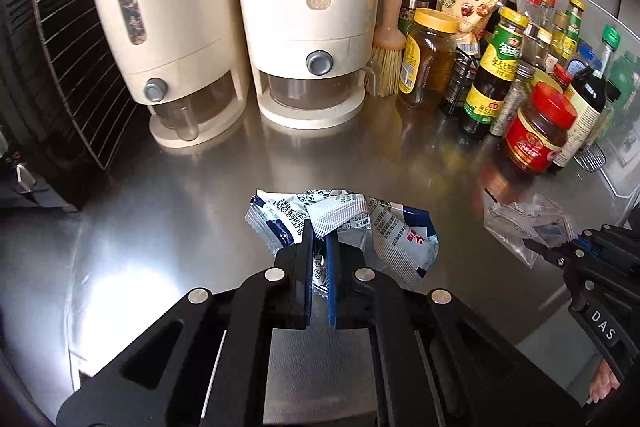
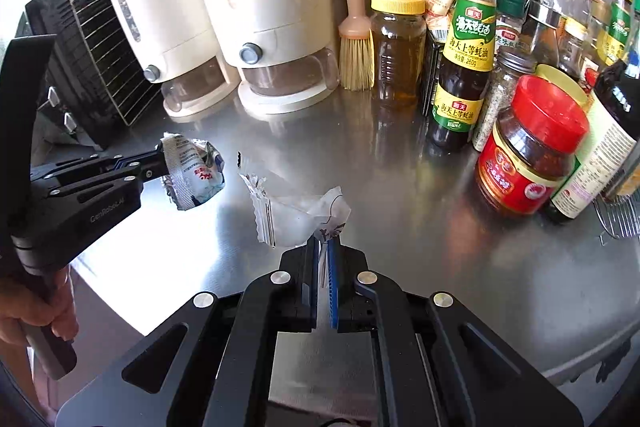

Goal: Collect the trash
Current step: 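Carry the wrapper and plastic bag down over the black bin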

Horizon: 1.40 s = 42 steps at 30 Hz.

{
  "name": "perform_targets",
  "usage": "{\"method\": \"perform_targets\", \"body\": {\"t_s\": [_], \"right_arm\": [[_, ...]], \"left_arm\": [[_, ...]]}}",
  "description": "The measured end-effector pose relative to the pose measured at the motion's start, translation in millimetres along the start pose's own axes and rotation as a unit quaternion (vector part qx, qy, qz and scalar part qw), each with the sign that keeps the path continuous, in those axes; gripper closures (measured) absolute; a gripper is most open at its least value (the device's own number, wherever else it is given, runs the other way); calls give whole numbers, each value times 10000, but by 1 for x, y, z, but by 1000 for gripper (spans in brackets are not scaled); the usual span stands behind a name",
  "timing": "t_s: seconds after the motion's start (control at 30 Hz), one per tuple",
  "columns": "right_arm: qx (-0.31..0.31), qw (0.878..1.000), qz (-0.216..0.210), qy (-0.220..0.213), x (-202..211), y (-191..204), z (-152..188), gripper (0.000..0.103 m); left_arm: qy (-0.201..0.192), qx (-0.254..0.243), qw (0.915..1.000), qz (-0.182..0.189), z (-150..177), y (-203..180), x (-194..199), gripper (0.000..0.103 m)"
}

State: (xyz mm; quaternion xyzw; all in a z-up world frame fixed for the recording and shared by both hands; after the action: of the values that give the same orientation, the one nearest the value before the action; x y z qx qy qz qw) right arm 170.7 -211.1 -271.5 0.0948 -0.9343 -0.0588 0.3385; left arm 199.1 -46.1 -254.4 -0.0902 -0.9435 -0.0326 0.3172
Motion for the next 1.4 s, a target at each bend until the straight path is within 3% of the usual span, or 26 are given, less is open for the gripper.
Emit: {"method": "perform_targets", "body": {"t_s": [0.33, 0.67, 1.03, 1.4], "right_arm": [[-104, 9995, -95, -279, 93, 25, 50, 97], [-82, 9997, -198, -121, 132, 58, 139, 97], [-352, 9974, -274, 562, 92, 67, 258, 97], [-387, 9944, -17, 986, 15, 60, 343, 97]], "left_arm": [[-349, 122, 9993, 95, 59, -7, 120, 98], [-269, 304, 9985, 357, 170, -15, 168, 98], [129, 511, 9975, 463, 271, -17, 128, 98], [1092, 837, 9888, 571, 352, -9, 25, 98]]}}
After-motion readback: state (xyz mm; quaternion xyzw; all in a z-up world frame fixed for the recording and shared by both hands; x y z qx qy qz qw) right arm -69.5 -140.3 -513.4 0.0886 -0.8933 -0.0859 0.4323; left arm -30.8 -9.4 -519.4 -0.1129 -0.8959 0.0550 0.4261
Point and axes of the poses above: each gripper's, at about its wrist camera, not at the fingertips, and x roughly against the way its jaws point, y to its left, z to its underside, the point moved 4 cm from there along -x, roughly the way its jaws point, and after that the axes turned 13 degrees about -y, right-handed, at the moved point
